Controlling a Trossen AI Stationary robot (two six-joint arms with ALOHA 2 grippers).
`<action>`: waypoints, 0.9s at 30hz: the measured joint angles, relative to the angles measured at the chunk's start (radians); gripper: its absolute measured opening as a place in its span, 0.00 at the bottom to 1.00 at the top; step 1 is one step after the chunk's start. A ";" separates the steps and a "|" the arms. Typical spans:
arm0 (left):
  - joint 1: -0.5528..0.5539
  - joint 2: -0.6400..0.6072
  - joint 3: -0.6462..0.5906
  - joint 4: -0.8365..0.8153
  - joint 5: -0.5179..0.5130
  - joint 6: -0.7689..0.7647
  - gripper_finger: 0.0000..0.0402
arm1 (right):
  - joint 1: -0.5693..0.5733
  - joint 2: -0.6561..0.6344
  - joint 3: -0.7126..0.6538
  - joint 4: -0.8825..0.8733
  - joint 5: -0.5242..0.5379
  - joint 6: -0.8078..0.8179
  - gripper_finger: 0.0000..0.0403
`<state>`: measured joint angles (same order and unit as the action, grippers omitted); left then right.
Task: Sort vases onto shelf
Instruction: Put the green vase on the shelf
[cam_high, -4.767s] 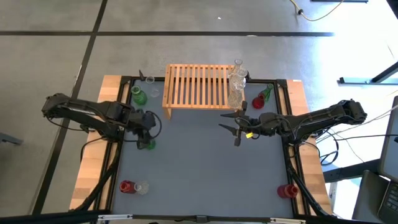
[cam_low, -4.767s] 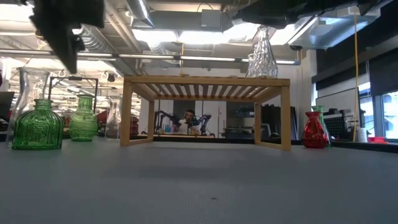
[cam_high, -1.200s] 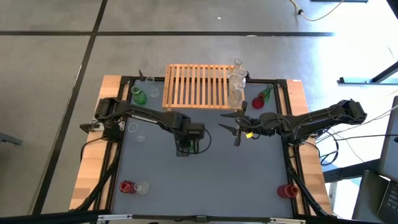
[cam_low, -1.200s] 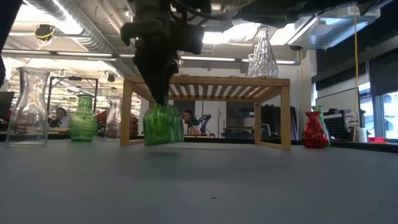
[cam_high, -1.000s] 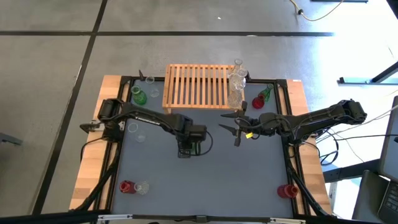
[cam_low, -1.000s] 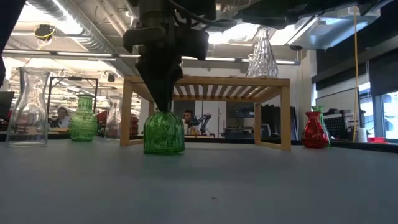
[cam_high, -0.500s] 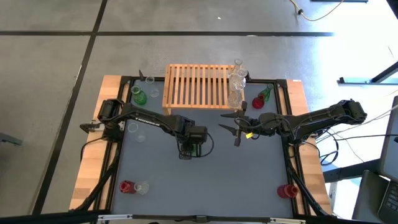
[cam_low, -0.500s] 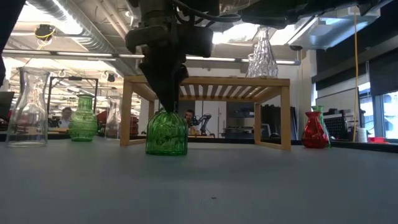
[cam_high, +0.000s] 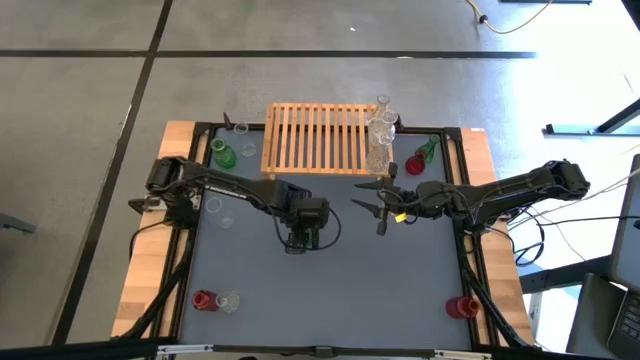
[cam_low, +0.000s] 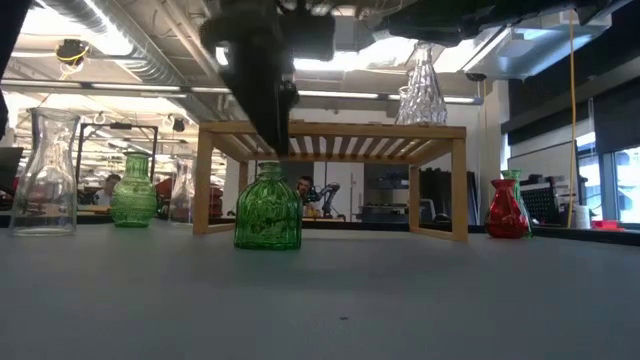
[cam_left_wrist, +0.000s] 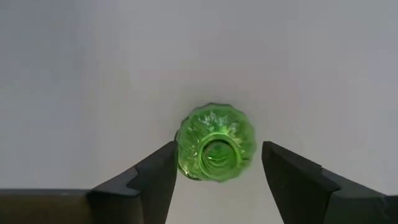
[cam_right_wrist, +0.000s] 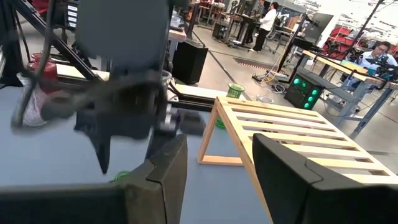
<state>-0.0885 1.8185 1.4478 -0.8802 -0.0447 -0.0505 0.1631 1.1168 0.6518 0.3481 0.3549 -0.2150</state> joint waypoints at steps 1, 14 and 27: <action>0.000 -0.021 -0.005 0.008 -0.001 0.000 0.56 | 0.000 0.000 0.000 0.000 0.000 0.000 0.42; -0.033 -0.373 -0.432 0.498 -0.073 -0.075 0.56 | 0.000 0.000 0.000 -0.004 0.000 0.001 0.42; -0.076 -0.363 -0.643 0.798 -0.076 -0.079 0.56 | 0.000 0.000 0.000 0.010 0.000 0.000 0.42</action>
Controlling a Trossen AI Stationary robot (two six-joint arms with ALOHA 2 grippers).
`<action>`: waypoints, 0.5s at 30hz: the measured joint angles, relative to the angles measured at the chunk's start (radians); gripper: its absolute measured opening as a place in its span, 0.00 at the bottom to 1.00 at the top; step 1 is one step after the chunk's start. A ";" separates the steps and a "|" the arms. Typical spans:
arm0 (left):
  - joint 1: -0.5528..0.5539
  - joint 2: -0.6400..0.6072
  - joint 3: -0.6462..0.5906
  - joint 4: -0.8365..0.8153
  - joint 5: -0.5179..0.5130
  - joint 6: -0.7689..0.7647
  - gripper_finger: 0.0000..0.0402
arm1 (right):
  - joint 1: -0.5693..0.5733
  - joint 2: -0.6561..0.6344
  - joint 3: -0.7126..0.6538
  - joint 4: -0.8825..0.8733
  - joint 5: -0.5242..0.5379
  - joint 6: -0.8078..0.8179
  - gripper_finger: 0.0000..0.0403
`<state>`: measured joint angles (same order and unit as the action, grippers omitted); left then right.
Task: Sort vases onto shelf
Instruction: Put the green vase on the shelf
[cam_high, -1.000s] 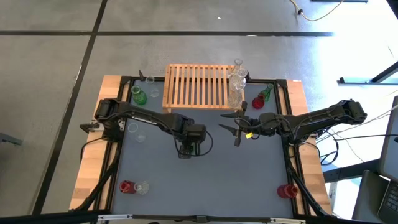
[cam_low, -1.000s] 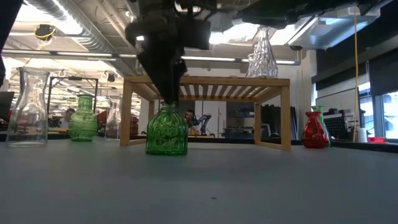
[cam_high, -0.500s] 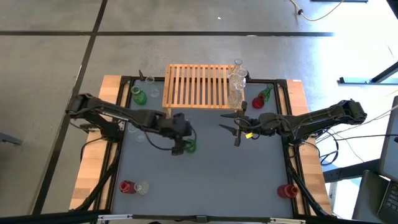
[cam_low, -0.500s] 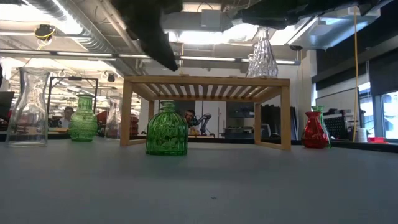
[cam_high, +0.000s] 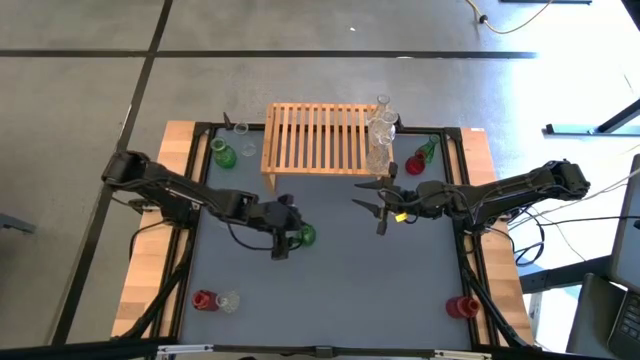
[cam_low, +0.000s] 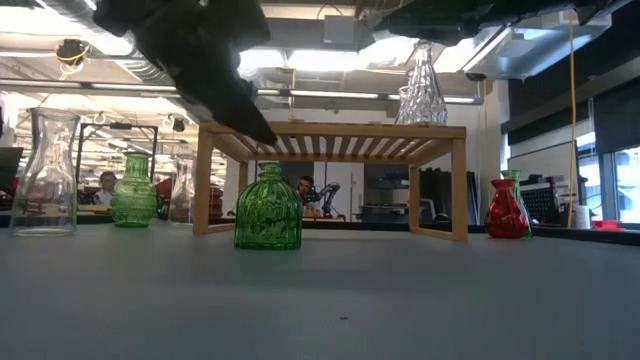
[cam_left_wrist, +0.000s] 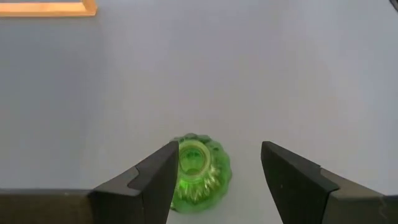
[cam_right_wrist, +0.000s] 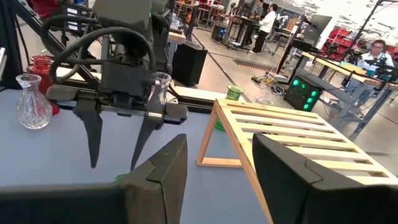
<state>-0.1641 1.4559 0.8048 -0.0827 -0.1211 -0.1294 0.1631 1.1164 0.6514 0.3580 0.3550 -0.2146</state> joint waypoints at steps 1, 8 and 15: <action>0.003 0.011 -0.001 0.008 0.000 -0.001 0.56 | 0.000 0.000 0.000 0.000 0.000 0.000 0.42; 0.022 0.110 -0.001 0.068 0.003 -0.001 0.56 | 0.000 0.000 0.000 -0.001 0.000 -0.003 0.42; 0.022 0.142 -0.003 0.087 0.001 0.001 0.56 | 0.000 0.000 0.000 -0.012 0.000 -0.003 0.42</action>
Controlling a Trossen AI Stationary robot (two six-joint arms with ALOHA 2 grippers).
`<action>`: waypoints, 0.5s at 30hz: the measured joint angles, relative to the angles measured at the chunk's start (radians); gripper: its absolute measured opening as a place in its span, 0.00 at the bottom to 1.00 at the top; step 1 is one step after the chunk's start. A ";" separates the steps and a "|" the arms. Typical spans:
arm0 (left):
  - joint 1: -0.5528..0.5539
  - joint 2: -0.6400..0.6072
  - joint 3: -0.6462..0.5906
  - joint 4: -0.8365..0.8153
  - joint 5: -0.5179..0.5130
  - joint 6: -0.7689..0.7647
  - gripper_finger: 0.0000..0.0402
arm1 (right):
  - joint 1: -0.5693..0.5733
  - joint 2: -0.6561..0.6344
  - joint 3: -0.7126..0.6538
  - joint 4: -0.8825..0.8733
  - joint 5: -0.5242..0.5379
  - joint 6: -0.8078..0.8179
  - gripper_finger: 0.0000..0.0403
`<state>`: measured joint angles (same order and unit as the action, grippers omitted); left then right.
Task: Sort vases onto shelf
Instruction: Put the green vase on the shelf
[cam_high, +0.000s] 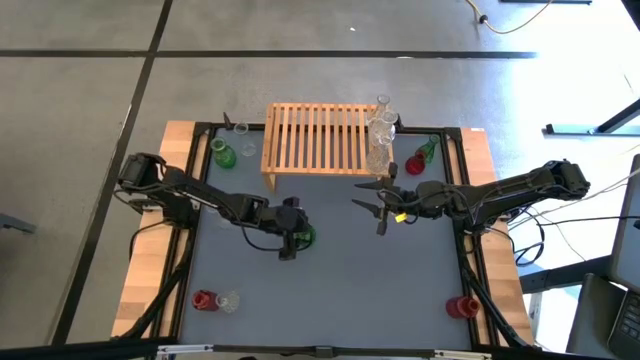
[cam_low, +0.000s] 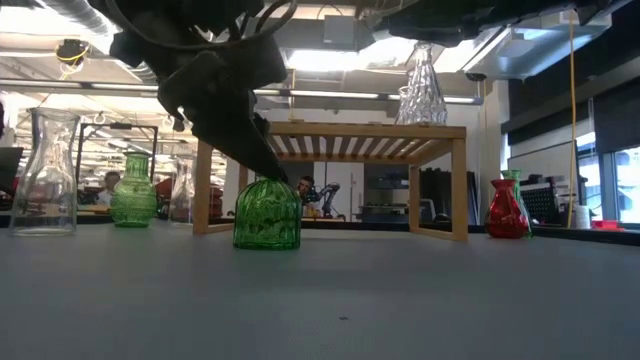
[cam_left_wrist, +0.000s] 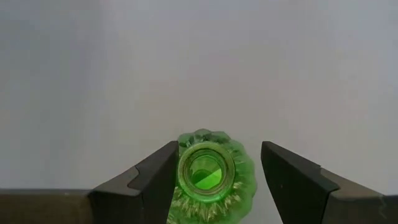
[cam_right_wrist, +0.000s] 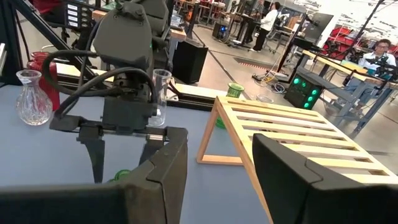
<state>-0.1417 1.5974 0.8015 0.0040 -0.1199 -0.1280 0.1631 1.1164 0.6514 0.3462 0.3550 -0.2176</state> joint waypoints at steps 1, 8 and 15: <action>0.000 0.000 0.000 0.000 0.000 0.000 0.56 | 0.000 0.000 0.000 0.000 0.000 0.000 0.42; -0.003 0.011 0.003 -0.006 0.012 0.000 0.48 | 0.000 0.000 0.000 0.002 0.000 0.000 0.42; -0.002 0.010 0.003 -0.006 0.015 0.005 0.30 | 0.000 0.000 0.000 0.002 0.000 0.000 0.42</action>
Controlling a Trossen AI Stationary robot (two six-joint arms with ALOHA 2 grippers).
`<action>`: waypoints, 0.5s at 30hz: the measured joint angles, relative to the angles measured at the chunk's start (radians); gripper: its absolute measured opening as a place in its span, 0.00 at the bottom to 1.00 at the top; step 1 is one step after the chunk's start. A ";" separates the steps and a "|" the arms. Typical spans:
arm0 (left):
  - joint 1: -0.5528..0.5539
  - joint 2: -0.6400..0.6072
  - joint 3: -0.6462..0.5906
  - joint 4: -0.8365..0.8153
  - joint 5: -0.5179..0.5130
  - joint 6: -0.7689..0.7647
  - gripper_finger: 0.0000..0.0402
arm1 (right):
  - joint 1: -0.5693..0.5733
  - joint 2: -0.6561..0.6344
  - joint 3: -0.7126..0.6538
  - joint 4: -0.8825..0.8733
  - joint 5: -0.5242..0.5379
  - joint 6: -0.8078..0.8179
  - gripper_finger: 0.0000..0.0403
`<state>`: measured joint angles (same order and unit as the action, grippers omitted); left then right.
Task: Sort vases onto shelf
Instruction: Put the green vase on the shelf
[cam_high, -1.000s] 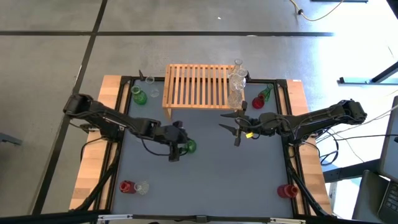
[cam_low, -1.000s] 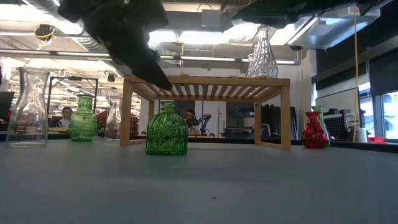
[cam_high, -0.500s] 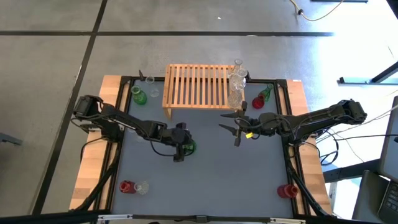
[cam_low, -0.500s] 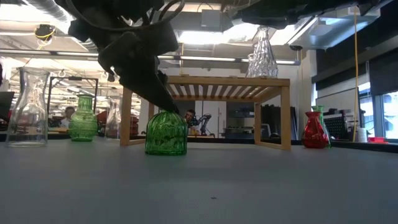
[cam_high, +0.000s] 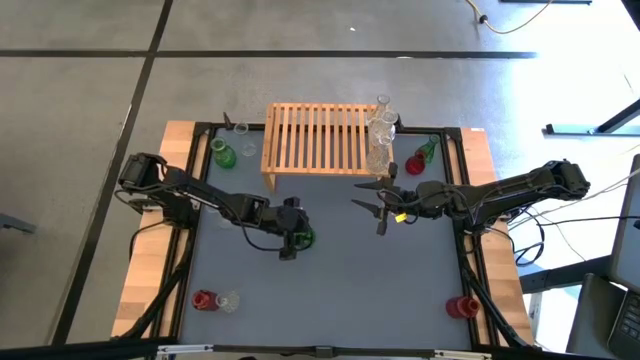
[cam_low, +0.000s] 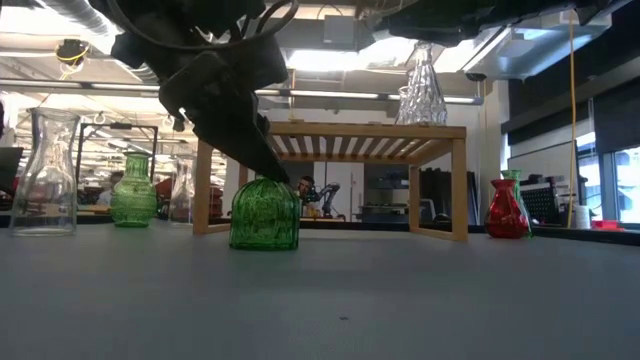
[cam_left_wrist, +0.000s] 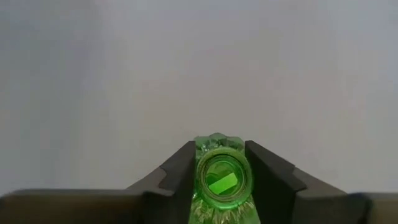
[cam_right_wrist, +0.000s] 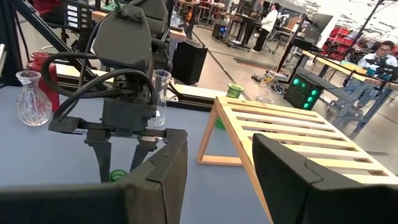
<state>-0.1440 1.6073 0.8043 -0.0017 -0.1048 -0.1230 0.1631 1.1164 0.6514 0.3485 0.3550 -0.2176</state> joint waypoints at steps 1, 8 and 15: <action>0.000 0.000 0.000 0.000 -0.001 0.002 0.27 | 0.000 0.000 0.000 0.000 0.000 0.000 0.42; 0.000 -0.009 0.000 -0.005 -0.006 0.002 0.26 | 0.000 0.000 0.000 0.000 0.000 0.000 0.42; -0.001 -0.076 0.045 -0.092 -0.003 -0.001 0.27 | 0.000 0.000 0.000 0.001 0.000 0.000 0.42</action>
<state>-0.1452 1.5310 0.8489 -0.0935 -0.1080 -0.1237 0.1631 1.1164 0.6514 0.3496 0.3551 -0.2180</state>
